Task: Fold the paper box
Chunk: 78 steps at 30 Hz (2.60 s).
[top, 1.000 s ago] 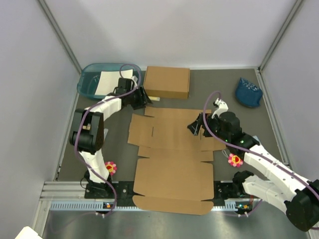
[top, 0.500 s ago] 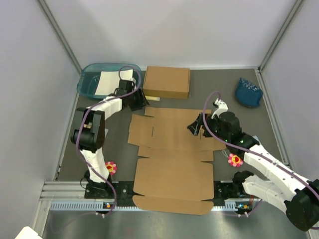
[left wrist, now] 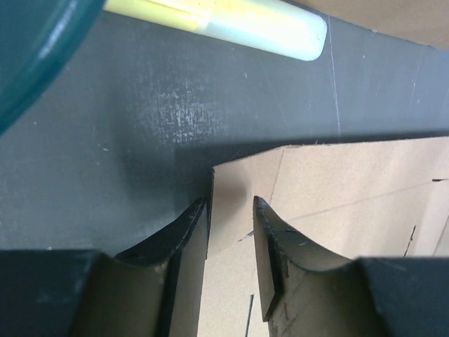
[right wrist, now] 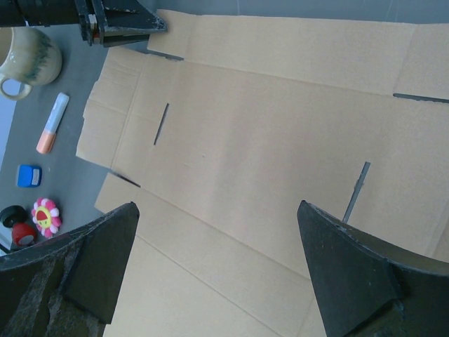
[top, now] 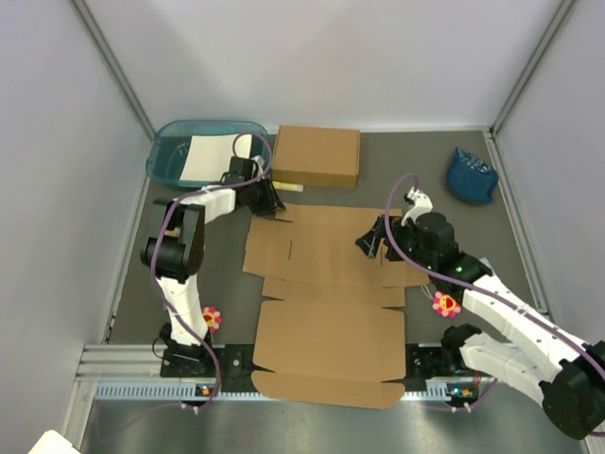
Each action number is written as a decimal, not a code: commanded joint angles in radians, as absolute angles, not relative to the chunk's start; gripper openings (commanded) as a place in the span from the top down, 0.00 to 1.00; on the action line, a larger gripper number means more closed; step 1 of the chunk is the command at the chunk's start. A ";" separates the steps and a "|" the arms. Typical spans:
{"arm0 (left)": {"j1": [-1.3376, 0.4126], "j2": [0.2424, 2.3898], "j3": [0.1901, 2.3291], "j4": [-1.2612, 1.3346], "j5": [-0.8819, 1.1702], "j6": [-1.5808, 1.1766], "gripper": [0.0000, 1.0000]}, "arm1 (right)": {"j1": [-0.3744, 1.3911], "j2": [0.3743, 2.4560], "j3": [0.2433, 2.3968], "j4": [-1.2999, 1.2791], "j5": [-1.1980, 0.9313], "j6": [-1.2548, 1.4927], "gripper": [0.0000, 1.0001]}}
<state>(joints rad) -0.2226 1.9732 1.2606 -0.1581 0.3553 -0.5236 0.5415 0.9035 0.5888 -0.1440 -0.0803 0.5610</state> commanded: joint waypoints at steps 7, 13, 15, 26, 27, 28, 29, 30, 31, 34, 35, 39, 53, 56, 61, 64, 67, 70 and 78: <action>-0.268 1.936 1.238 -0.127 0.379 -0.440 0.88 | 0.546 0.877 0.600 -0.130 -0.072 0.563 0.03; -0.290 1.826 1.181 -0.103 0.278 -0.407 1.00 | 0.546 0.847 0.615 -0.158 -0.054 0.548 0.03; -0.298 1.761 1.134 -0.083 0.223 -0.382 1.00 | 0.546 0.839 0.630 -0.169 -0.043 0.538 0.03; -0.489 1.411 0.537 0.700 -0.145 -0.256 1.00 | 0.546 0.883 0.748 -0.204 -0.005 0.491 0.04; -0.503 1.398 0.522 0.716 -0.173 -0.256 1.00 | 0.546 0.893 0.758 -0.203 -0.003 0.486 0.04; -0.529 1.393 0.497 0.724 -0.216 -0.255 1.00 | 0.545 0.903 0.767 -0.207 0.020 0.482 0.05; -0.540 1.391 0.480 0.764 -0.236 -0.255 1.00 | 0.545 0.925 0.788 -0.212 0.037 0.476 0.05; -0.567 1.382 0.457 0.794 -0.257 -0.253 1.00 | 0.545 0.937 0.798 -0.212 0.044 0.466 0.06; -0.586 1.378 0.396 0.837 -0.309 -0.250 1.00 | 0.545 0.949 0.811 -0.212 0.060 0.460 0.09; -0.658 1.388 0.271 1.096 -0.377 -0.218 1.00 | 0.546 1.011 0.853 -0.213 0.083 0.411 0.11; -0.676 1.410 0.252 1.144 -0.427 -0.184 1.00 | 0.546 1.034 0.867 -0.216 0.080 0.394 0.12; -0.748 1.468 0.170 1.348 -0.504 -0.141 1.00 | 0.548 1.144 0.925 -0.233 0.014 0.286 0.11; -0.870 1.666 0.098 1.669 -0.661 -0.043 1.00 | 0.565 1.457 1.074 -0.110 -0.483 -0.089 0.13; -0.871 1.623 0.095 1.669 -0.655 -0.015 1.00 | 0.566 1.543 1.161 -0.164 -0.495 -0.169 0.13; -0.874 1.594 0.097 1.667 -0.635 -0.015 1.00 | 0.597 1.675 1.264 -0.199 -0.512 -0.218 0.18; -0.874 1.592 0.097 1.669 -0.630 -0.012 1.00 | 0.649 1.756 1.305 -0.219 -0.463 -0.273 0.20; -0.874 1.583 0.098 1.669 -0.629 -0.008 1.00 | 0.661 1.819 1.333 -0.204 -0.472 -0.265 0.23; -0.876 1.578 0.101 1.669 -0.621 -0.008 1.00 | 0.672 1.859 1.351 -0.196 -0.492 -0.270 0.24; -0.880 1.586 0.098 1.669 -0.618 -0.008 1.00 | 0.706 1.959 1.411 -0.198 -0.497 -0.282 0.28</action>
